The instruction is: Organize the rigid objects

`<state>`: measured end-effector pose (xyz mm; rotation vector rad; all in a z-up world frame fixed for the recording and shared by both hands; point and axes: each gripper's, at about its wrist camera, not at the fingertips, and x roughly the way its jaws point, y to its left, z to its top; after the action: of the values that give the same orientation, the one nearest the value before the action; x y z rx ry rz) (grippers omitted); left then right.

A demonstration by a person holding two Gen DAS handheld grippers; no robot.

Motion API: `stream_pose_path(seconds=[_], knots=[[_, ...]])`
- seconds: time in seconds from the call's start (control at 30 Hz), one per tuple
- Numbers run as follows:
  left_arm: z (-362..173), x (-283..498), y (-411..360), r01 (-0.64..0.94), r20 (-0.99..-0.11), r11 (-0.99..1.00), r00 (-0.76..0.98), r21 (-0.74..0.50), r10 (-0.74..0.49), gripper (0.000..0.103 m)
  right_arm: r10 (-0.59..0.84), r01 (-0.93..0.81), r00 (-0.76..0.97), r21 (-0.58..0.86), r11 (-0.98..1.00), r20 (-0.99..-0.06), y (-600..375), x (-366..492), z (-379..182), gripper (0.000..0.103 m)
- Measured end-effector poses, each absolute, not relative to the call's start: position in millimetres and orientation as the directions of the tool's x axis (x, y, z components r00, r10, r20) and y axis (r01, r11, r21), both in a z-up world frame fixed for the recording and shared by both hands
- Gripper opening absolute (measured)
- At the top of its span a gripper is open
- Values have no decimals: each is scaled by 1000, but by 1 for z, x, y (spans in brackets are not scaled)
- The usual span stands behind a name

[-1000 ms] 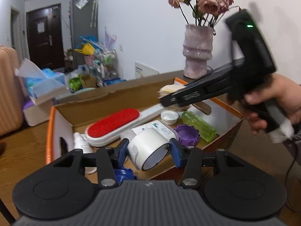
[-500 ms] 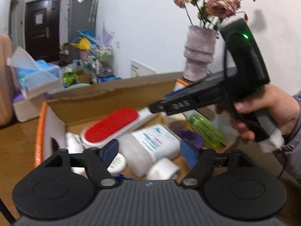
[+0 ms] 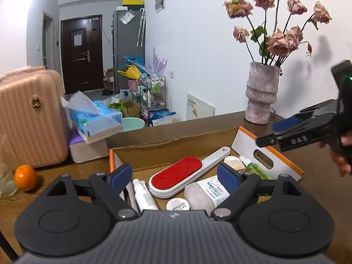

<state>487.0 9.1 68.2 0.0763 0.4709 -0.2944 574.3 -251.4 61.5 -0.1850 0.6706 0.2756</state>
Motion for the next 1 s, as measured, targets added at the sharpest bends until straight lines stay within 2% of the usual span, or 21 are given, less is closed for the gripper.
stream_pose_path(seconds=[0.13,0.3,0.63,0.8,0.93,1.0], knots=[[95,457,10,282,-409,959,879,28,-246,98,186,-316,763,-107,943,-619,-253,540,85,68],[131,419,16,254,-370,967,902,37,-223,103,178,-325,793,-158,933,-582,-253,492,120,78],[156,354,16,147,-340,988,932,49,-122,103,213,-327,845,-159,932,-490,-256,407,146,96],[154,314,9,104,-262,992,962,68,-83,103,210,-291,895,-158,944,-393,-254,365,149,96],[147,282,4,67,-173,994,984,82,-52,103,237,-281,926,-117,953,-294,-256,332,145,103],[140,269,2,74,-148,994,987,78,-62,103,253,-284,939,-111,952,-233,-256,316,139,103]])
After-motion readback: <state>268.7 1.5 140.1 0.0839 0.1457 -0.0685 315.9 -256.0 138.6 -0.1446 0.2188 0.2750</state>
